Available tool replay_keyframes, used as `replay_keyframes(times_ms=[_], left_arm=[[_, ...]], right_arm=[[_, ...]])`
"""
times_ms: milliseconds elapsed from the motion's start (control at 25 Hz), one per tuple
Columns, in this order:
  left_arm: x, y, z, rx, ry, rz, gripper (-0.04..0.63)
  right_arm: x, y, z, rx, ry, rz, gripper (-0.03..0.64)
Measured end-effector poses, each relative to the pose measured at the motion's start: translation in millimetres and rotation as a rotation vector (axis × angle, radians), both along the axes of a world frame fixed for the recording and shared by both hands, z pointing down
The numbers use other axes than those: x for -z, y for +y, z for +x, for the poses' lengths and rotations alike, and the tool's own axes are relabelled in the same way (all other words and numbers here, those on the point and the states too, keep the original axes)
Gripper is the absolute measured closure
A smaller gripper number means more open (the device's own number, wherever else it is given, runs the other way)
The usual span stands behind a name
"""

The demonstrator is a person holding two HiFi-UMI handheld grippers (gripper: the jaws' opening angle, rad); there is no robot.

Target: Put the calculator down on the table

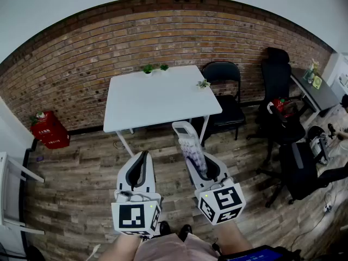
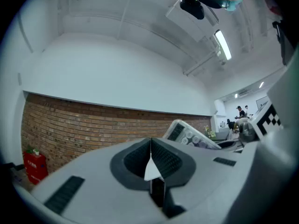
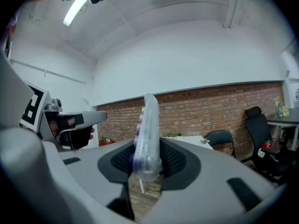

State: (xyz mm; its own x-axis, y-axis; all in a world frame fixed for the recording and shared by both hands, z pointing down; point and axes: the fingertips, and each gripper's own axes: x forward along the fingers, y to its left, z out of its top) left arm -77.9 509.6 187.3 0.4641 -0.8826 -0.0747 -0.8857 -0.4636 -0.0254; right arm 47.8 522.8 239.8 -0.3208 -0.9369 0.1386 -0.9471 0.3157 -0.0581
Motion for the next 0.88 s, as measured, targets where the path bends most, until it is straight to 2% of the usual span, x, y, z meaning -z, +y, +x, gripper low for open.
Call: replay_keyframes(times_ms=[280,520,720,880], left_arm=[[-0.7,4.1,9.6,0.001,-0.006,-0.001,0.581],[-5.8,-0.7,-3.8,0.005,-0.003,-0.014,0.581],[-20.5,21.9,26.7,0.048,-0.020,-0.028,0.581],[-33.1,15.6,20.2,0.078,-0.033,-0.052,0.581]], right_arm=[[1.4,5.4,8.9,0.002,-0.014,0.007,0.486],[0.9,2.0,1.5,-0.002,-0.045,0.004,0.483],[-14.3,20.0,35.2,0.035,-0.054,-0.011,0.483],[-26.1,7.6,37.3,0.041,-0.066,-0.036,0.483]])
